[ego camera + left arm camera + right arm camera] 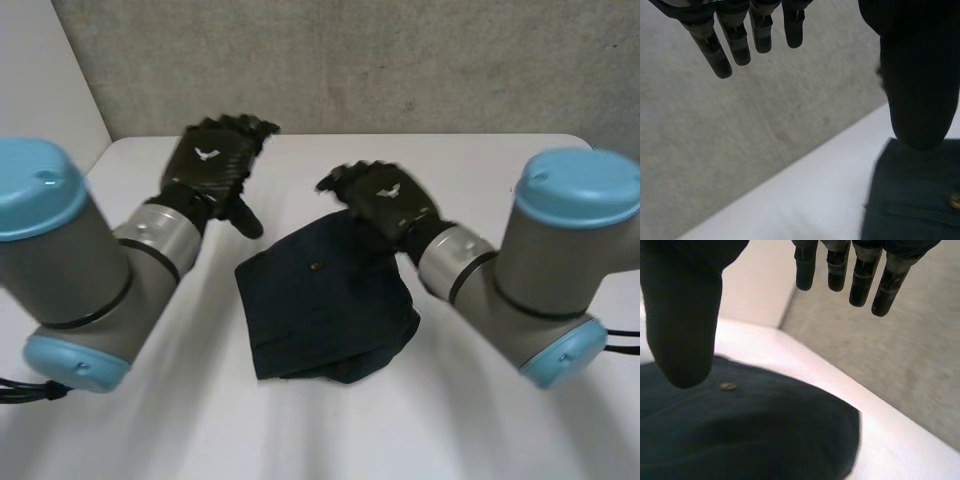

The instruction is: Fold the shorts.

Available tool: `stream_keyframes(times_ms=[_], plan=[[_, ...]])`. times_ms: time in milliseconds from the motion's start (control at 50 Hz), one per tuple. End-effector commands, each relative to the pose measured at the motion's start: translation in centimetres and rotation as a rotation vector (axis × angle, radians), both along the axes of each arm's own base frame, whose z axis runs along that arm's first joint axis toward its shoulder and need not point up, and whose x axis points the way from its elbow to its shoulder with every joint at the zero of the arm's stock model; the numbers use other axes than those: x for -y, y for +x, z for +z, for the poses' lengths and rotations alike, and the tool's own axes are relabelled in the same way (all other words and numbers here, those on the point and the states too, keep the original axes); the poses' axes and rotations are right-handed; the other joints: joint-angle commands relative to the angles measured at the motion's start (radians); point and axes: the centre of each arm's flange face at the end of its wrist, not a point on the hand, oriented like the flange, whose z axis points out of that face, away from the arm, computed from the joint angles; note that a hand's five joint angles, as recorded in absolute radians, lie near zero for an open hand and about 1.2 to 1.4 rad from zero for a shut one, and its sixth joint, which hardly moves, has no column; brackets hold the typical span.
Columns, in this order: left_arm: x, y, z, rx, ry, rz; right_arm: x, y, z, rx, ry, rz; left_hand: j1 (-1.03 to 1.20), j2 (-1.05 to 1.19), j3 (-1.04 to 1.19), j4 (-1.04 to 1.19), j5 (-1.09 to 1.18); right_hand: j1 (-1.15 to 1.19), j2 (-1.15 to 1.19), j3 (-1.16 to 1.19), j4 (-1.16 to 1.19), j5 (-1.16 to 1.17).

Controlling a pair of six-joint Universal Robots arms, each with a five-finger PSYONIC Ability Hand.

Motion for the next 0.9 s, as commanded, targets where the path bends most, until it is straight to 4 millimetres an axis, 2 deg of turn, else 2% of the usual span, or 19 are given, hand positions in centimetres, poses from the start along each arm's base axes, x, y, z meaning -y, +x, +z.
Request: stream_keyframes(times_ms=[20,140,240,400,560,620,800,900], plan=[[-0.4,-2.2,-3.3,0.033,0.168,0.025,1.7,-0.1,-1.1,-0.021,0.084,-0.035,-0.008,-0.018,-0.031,-0.022,-0.038,-0.04,-0.058,-0.053,-0.072,-0.062],[-1.0,-2.7,-5.7,0.077,0.27,0.073,2.8,0.5,-3.4,-0.117,0.221,-0.027,-0.008,-0.018,-0.031,-0.022,-0.038,-0.041,-0.059,-0.054,-0.074,-0.064],[-1.8,-2.6,-7.6,0.152,0.337,0.126,3.1,0.9,-5.0,-0.194,0.245,-0.016,-0.008,-0.018,-0.031,-0.022,-0.038,-0.041,-0.059,-0.054,-0.074,-0.064],[-2.3,-2.6,-8.5,0.191,0.365,0.12,3.6,0.5,-6.7,-0.293,0.209,-0.051,-0.011,-0.021,-0.034,-0.025,-0.041,-0.041,-0.059,-0.054,-0.074,-0.064],[-2.0,-3.0,-8.9,0.193,0.361,0.113,4.0,-1.4,-8.3,-0.454,0.16,-0.143,-0.011,-0.021,-0.034,-0.025,-0.041,-0.041,-0.059,-0.054,-0.074,-0.064],[-1.9,-3.2,-9.2,0.208,0.357,0.105,4.4,-2.1,-8.5,-0.457,0.166,-0.171,-0.011,-0.021,-0.034,-0.025,-0.041,-0.041,-0.059,-0.054,-0.074,-0.064],[-1.4,-3.7,-11.2,0.33,0.33,0.074,3.8,-2.1,-8.2,-0.442,0.146,-0.17,-0.011,-0.021,-0.034,-0.025,-0.041,-0.041,-0.059,-0.054,-0.074,-0.064],[-1.0,-3.6,-10.8,0.336,0.314,0.076,3.6,-2.1,-6.6,-0.412,0.102,-0.178,-0.008,-0.018,-0.031,-0.022,-0.038,-0.041,-0.059,-0.054,-0.074,-0.064]])
